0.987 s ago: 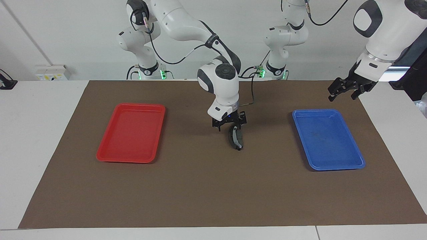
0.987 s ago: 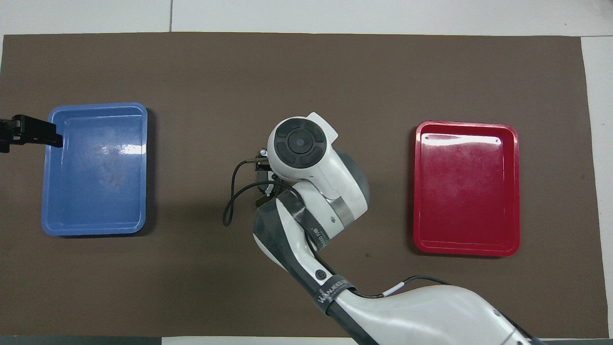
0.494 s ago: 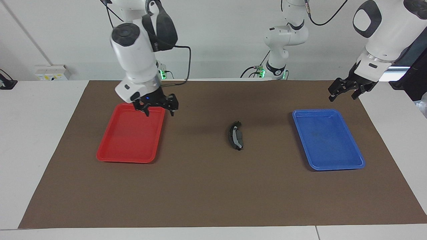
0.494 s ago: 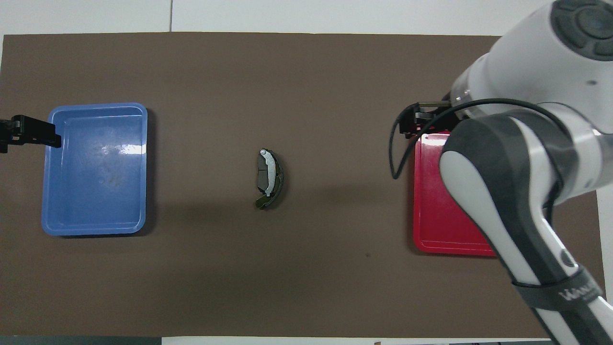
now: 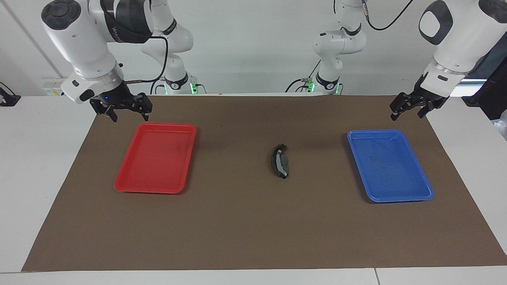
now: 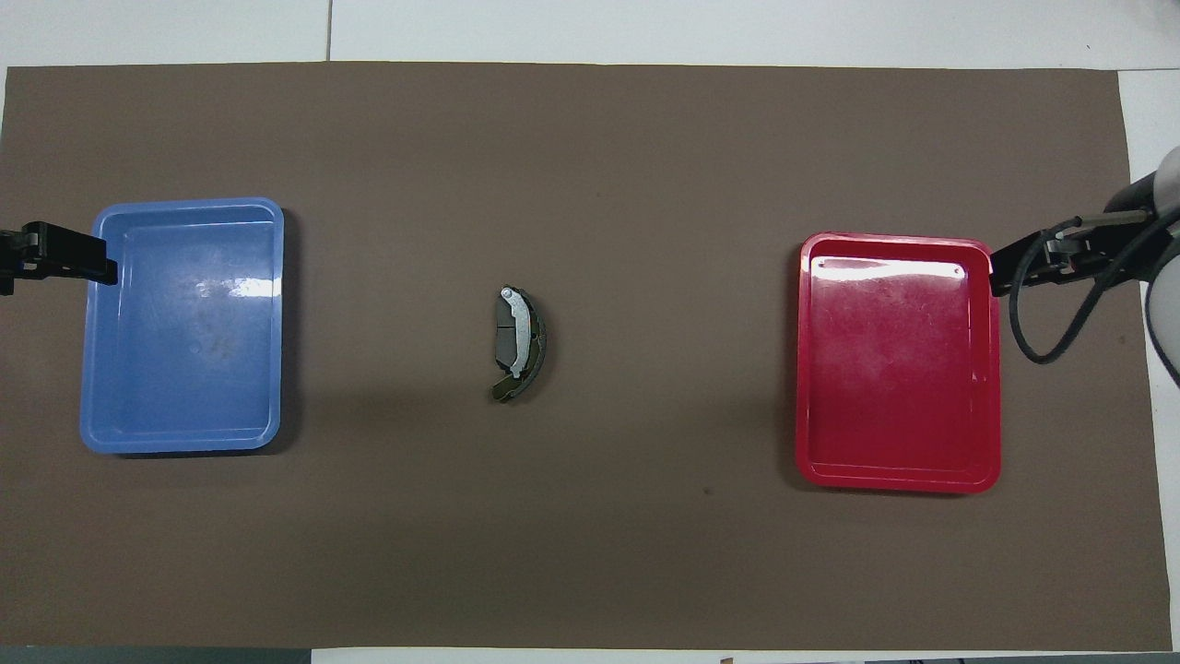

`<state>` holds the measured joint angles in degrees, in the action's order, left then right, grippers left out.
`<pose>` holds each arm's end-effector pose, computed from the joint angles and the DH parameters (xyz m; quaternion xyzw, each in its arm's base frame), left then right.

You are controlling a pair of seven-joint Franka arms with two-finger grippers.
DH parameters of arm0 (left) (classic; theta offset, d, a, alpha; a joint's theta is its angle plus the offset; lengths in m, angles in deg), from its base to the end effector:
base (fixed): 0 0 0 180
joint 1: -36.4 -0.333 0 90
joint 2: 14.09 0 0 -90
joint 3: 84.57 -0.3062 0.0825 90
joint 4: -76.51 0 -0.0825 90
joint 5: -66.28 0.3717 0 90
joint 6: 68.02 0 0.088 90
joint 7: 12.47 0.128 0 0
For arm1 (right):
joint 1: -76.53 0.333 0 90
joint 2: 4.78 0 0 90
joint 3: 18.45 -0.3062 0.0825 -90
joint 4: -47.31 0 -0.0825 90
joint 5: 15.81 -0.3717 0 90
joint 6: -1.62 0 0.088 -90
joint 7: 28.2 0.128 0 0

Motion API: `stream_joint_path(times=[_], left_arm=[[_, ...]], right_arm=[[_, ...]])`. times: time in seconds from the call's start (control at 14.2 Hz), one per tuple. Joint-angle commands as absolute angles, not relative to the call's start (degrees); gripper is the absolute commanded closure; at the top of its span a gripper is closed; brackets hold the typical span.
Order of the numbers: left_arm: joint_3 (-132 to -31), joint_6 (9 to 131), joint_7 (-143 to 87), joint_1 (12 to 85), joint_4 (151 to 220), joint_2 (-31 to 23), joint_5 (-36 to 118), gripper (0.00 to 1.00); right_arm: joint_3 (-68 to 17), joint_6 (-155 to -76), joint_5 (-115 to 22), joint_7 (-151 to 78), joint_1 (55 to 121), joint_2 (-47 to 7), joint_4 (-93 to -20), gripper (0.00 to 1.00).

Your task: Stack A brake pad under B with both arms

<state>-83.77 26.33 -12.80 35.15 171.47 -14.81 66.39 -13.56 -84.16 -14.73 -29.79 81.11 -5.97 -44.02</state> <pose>0.5437 0.0045 0.5672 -1.0000 -0.0067 -0.0010 0.0010 0.5361 -0.0050 0.5661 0.9982 0.0110 -0.0589 0.0093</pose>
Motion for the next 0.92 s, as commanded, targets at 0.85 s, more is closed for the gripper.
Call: stream_joint_path(times=[0.85], left_arm=[[-84.4,25.67,-13.44,34.47,172.75,-16.28,67.42,0.0]], right_arm=[[-12.04,-84.07,-14.83,-31.19,77.41,3.04,-51.83,0.0]])
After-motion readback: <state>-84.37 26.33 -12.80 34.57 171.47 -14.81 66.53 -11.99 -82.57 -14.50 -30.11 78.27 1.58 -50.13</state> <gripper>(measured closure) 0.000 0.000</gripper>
